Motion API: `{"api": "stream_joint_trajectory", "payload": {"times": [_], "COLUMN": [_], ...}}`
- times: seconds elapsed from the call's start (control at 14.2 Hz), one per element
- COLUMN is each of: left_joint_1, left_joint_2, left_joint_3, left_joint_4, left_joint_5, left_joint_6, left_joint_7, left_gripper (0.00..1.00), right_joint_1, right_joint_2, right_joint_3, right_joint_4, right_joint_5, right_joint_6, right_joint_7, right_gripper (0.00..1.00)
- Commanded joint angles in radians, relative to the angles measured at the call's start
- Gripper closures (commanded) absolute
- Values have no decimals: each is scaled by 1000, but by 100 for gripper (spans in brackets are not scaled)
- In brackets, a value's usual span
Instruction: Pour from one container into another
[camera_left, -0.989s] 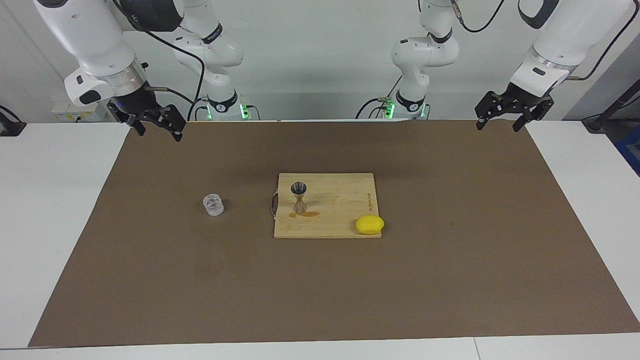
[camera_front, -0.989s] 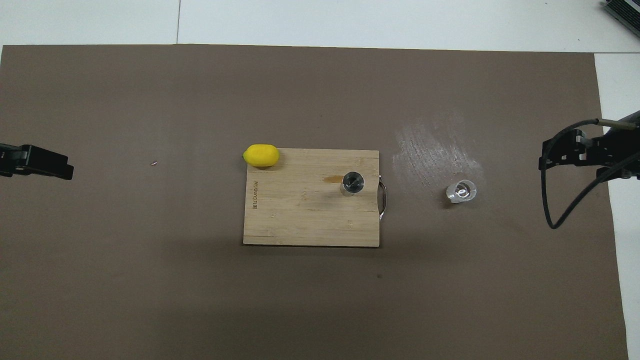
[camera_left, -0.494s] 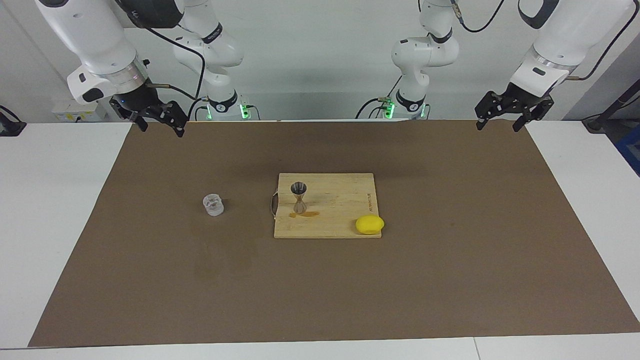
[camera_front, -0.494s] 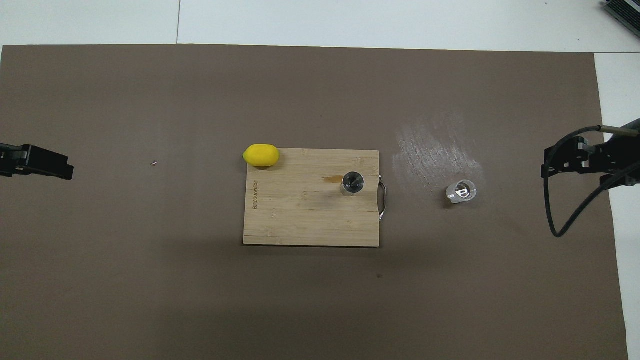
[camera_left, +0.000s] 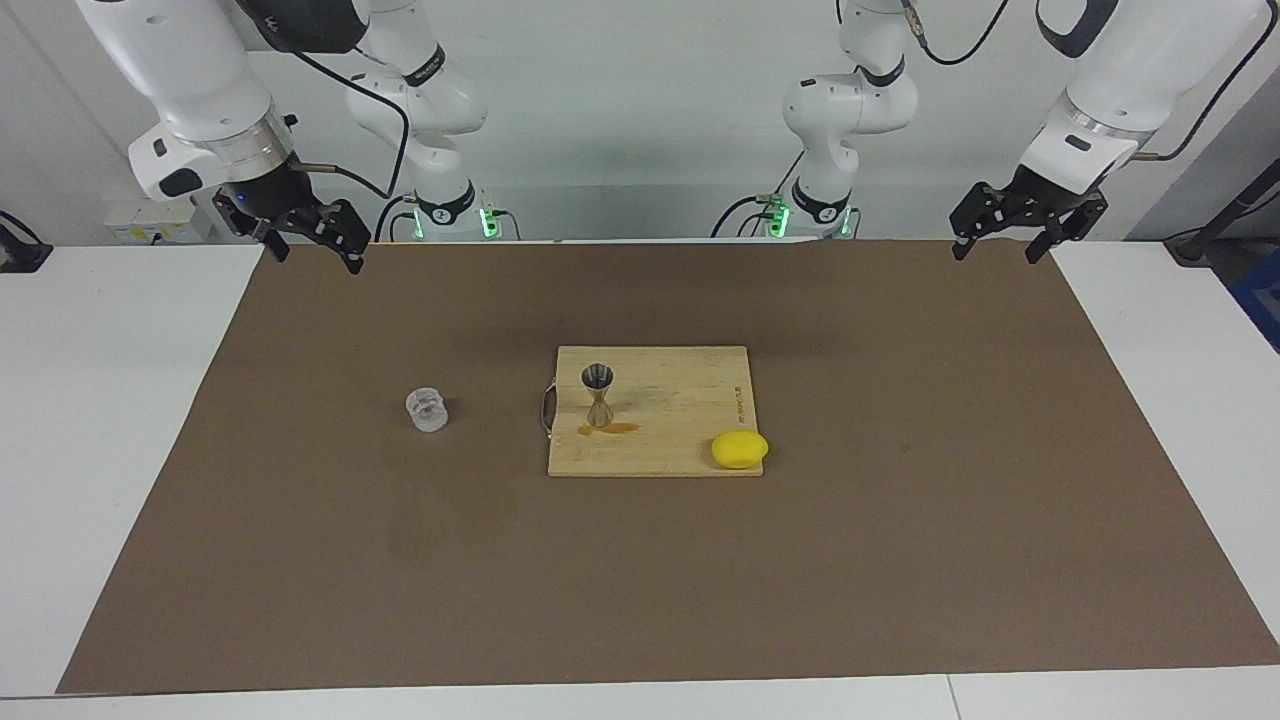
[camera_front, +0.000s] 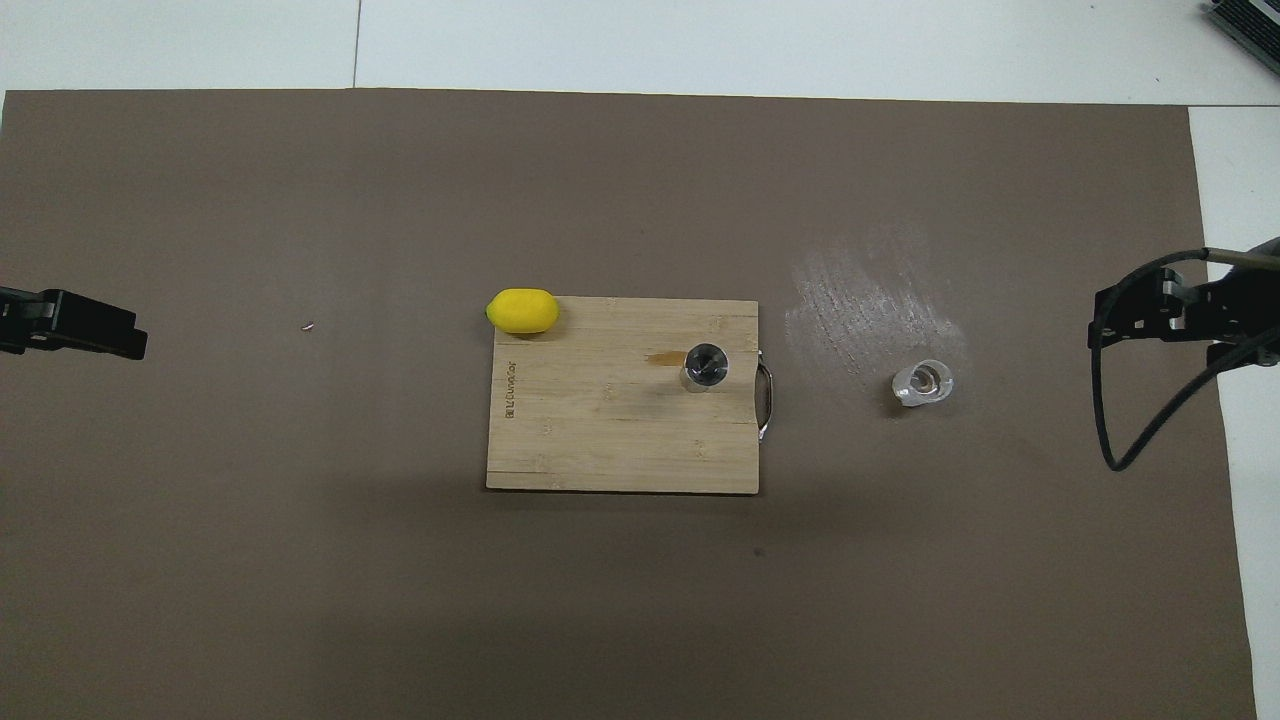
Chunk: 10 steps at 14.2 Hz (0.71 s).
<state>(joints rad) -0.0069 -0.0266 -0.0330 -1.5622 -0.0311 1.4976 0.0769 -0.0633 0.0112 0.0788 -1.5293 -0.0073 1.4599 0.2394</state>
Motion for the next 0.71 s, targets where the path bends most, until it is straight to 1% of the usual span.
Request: {"api": "stream_joint_trajectory", "payload": {"times": [0.0, 0.28, 0.64], "left_joint_1": [2, 2, 2], "left_joint_2": [-26, -26, -26], "left_joint_3": [-1, -1, -1], "left_joint_4": [-22, -22, -22], "left_joint_5": [10, 10, 10], "left_joint_6": [-4, -4, -4], "left_joint_7": [1, 1, 3], "left_gripper": [0, 0, 0], "right_joint_1": [-10, -10, -10], "right_joint_2": [-22, -17, -23], "right_joint_3": [7, 10, 13], "right_joint_4": [-32, -23, -23], "right_joint_5": [-22, -53, -30], "right_joint_6": [17, 25, 27], "right_joint_7": [-34, -48, -57], "right_gripper": [0, 0, 0]}}
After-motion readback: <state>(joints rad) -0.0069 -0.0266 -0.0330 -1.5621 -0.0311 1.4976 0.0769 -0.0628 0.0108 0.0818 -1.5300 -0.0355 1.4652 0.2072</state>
